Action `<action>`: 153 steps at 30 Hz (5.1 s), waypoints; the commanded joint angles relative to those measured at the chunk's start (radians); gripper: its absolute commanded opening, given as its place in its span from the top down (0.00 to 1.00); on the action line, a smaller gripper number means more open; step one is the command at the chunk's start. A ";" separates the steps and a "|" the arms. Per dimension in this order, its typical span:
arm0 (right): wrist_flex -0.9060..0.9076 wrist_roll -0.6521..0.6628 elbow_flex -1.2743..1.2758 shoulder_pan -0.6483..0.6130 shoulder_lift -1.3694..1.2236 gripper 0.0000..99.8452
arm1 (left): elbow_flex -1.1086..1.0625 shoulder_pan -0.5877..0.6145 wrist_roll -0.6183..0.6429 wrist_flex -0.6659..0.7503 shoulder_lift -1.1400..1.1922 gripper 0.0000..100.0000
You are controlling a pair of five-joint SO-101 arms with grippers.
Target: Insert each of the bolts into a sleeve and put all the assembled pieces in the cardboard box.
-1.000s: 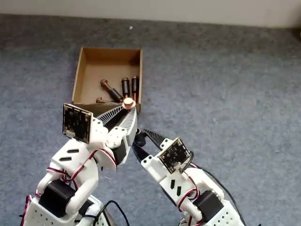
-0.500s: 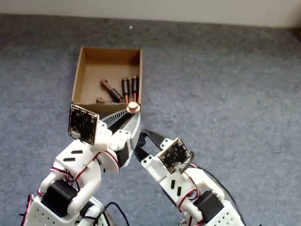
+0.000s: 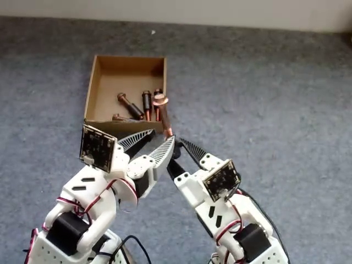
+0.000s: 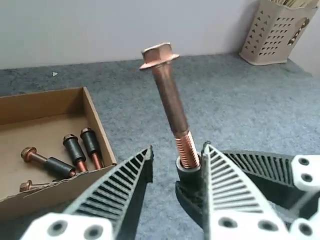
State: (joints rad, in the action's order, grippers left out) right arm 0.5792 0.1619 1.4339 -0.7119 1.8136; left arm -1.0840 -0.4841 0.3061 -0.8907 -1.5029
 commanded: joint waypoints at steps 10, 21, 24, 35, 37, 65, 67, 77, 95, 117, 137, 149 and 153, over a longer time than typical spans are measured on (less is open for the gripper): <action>-0.065 0.009 -0.120 0.018 0.016 1.00 | 0.035 -0.018 -0.164 -0.086 0.005 0.82; -0.203 0.127 -0.136 0.019 0.018 1.00 | 0.088 -0.018 -0.265 -0.153 0.004 0.82; -0.225 0.126 -0.136 0.019 0.018 1.00 | 0.127 0.016 -0.298 -0.187 0.004 0.82; -0.225 0.126 -0.133 0.019 0.010 1.00 | 0.142 0.200 -0.327 -0.192 -0.007 0.82; -0.225 0.126 -0.127 0.021 0.012 1.00 | 0.147 0.197 -0.325 -0.195 -0.053 0.82; -0.097 0.048 -0.125 -0.168 0.018 1.00 | -0.157 0.501 -0.198 0.333 -0.252 0.86; -0.094 0.048 -0.119 -0.180 0.018 1.00 | -0.160 0.501 -0.198 0.384 -0.254 0.88; -0.082 0.049 -0.071 -0.191 0.018 1.00 | -0.093 0.475 -0.198 0.356 -0.257 0.88; -0.084 0.109 -0.073 -0.185 0.018 1.00 | 0.116 0.234 -0.384 -0.054 -0.257 0.88; -0.047 0.112 -0.163 -0.191 0.018 1.00 | -0.154 0.306 -0.534 0.233 -0.257 0.88; -0.048 0.114 -0.153 -0.186 0.015 1.00 | -0.053 0.252 -0.454 0.235 -0.328 0.88; -0.067 0.115 -0.162 -0.185 0.008 1.00 | 0.113 0.128 -0.456 -0.009 -0.326 0.88; -0.125 0.115 -0.162 -0.162 0.015 1.00 | 0.110 0.134 -0.460 -0.037 -0.325 0.88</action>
State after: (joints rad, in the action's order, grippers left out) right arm 0.5132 0.2662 1.3479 -0.8899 1.8151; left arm -1.0211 -0.3337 -0.1619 -0.9045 -1.8174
